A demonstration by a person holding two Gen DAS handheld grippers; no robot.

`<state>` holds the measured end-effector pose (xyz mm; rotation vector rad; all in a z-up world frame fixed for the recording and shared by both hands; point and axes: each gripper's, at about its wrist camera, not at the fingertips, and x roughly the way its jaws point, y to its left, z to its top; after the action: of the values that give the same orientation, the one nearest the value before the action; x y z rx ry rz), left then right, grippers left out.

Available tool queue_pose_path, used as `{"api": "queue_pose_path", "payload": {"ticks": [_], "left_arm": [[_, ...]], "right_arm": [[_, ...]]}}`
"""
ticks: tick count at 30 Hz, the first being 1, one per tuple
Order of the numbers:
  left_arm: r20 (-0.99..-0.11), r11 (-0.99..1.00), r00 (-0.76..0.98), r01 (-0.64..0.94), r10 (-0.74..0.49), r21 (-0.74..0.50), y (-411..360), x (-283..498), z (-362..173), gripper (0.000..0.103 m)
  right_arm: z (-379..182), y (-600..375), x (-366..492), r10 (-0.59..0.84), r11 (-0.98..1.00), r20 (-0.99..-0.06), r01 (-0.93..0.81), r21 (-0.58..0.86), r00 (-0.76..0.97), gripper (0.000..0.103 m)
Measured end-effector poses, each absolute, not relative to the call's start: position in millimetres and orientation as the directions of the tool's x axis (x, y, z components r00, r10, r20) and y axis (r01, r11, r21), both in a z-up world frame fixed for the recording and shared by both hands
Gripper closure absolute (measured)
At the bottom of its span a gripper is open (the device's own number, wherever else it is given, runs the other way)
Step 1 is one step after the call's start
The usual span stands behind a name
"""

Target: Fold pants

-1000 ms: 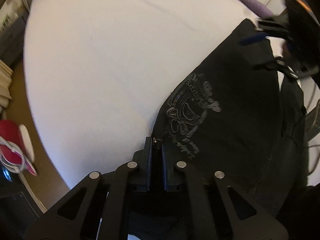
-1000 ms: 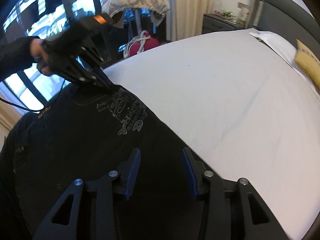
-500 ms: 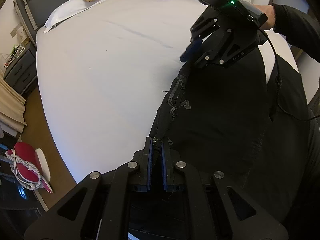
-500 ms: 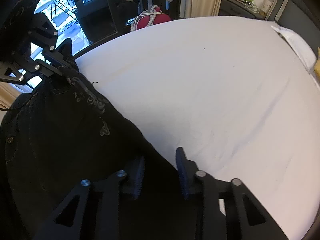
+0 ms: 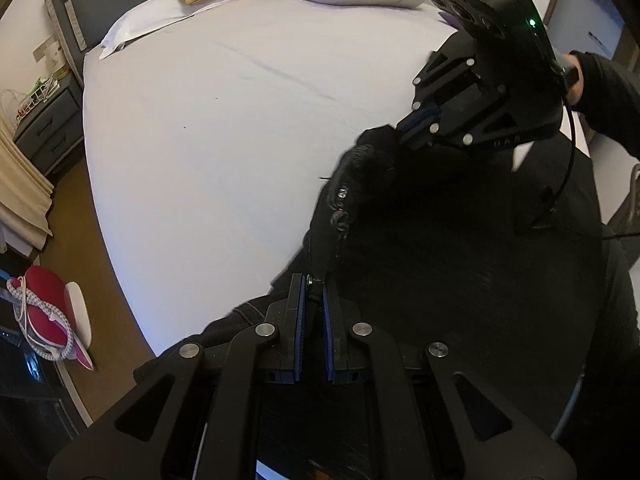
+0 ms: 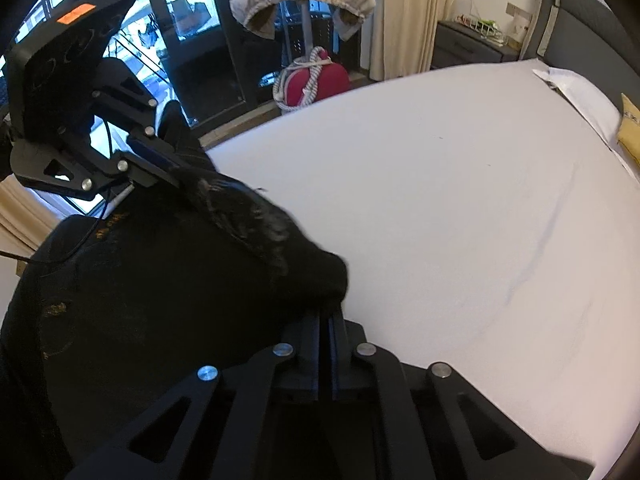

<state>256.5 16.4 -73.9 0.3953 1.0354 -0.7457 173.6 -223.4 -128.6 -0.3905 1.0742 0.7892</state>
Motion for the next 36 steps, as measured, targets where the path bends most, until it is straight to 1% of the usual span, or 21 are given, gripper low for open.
{"api": "queue_pose_path", "payload": {"ticks": [4,7,11,12,14,17,19,21,26,31,36], "left_arm": [[-0.879,0.686,0.296,0.726,-0.373,-0.047,18,227,-63,0.096],[-0.881,0.682,0.307,0.731,-0.360,-0.024,22,199,-55,0.096],[-0.885,0.655,0.303,0.756,-0.354,-0.003,29,154,-50,0.097],[-0.891,0.642,0.299,0.767,-0.342,0.011,29,139,-50,0.097],[-0.902,0.613,0.289,0.790,-0.320,0.036,29,111,-55,0.097],[-0.918,0.559,0.265,0.827,-0.296,0.059,22,67,-64,0.096],[-0.925,0.525,0.255,0.848,-0.282,0.074,14,39,-72,0.096],[-0.934,0.494,0.248,0.865,-0.259,0.092,8,19,-80,0.096],[-0.941,0.450,0.255,0.883,-0.223,0.132,9,-13,-95,0.096],[-0.940,0.415,0.272,0.895,-0.209,0.167,2,-23,-90,0.096],[-0.940,0.397,0.274,0.900,-0.203,0.177,9,-42,-92,0.096]], "right_arm": [[-125,-204,136,0.400,0.645,-0.881,-0.761,0.076,0.251,0.098],[-122,-188,96,0.385,0.612,-0.886,-0.790,0.036,0.258,0.098],[-121,-186,32,0.320,0.556,-0.900,-0.828,-0.073,0.294,0.098],[-122,-184,9,0.283,0.529,-0.906,-0.839,-0.126,0.314,0.098],[-124,-189,-24,0.250,0.504,-0.909,-0.846,-0.172,0.334,0.098],[-131,-182,-66,0.199,0.469,-0.902,-0.846,-0.255,0.382,0.099],[-140,-175,-97,0.133,0.403,-0.891,-0.845,-0.353,0.435,0.099],[-150,-166,-120,0.088,0.351,-0.880,-0.841,-0.412,0.467,0.099],[-171,-152,-152,0.025,0.298,-0.856,-0.821,-0.487,0.517,0.099],[-179,-148,-183,-0.019,0.249,-0.815,-0.787,-0.565,0.579,0.099],[-183,-149,-195,-0.031,0.239,-0.809,-0.782,-0.576,0.586,0.099]]}}
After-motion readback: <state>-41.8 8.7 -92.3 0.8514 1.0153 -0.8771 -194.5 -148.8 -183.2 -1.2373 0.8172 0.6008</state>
